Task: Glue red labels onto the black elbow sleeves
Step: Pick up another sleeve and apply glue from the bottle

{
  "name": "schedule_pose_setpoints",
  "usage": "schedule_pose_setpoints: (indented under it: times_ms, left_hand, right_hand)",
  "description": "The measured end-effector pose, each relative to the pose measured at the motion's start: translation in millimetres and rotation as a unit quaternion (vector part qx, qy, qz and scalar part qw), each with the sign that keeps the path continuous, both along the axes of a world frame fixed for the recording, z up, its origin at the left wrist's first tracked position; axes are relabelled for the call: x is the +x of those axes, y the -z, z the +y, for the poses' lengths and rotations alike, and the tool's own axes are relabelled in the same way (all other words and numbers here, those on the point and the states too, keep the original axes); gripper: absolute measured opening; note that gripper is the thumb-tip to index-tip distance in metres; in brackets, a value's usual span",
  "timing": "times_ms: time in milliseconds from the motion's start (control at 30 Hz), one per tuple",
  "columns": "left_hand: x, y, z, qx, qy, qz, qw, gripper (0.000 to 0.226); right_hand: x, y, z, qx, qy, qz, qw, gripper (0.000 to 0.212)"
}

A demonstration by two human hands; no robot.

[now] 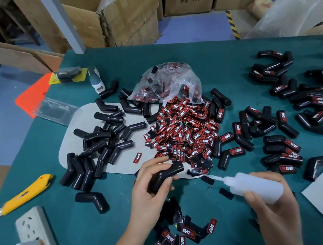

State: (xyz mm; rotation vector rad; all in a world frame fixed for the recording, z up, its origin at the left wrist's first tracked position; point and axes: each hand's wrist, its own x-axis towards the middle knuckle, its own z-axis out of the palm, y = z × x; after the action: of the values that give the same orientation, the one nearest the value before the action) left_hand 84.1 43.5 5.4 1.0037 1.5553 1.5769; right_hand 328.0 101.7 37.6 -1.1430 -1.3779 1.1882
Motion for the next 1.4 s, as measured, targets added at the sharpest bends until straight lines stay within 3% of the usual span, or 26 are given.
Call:
schedule_pose_setpoints:
  times_ms: [200, 400, 1133, 1400]
  left_hand:
    - [0.7, 3.3, -0.8, -0.013, -0.010, 0.001, 1.000, 0.043]
    - [2.7, -0.4, -3.5, 0.004, -0.026, -0.033, 0.999, 0.026]
    - [5.6, 2.5, -6.3, 0.050, -0.038, 0.001, 0.998, 0.029]
    - [5.0, 5.2, -7.0, 0.047, -0.042, 0.008, 0.998, 0.028]
  right_hand:
    - [-4.8, 0.4, -2.5, 0.067, -0.016, 0.002, 0.998, 0.025]
    - [-5.8, 3.8, -6.4, 0.102, -0.011, -0.045, 0.994, 0.028]
    - [-7.4, -4.8, -14.7, 0.144, -0.002, -0.080, 0.986, 0.022]
    - [-8.0, -2.2, -19.0, 0.150, 0.007, -0.110, 0.982, 0.037]
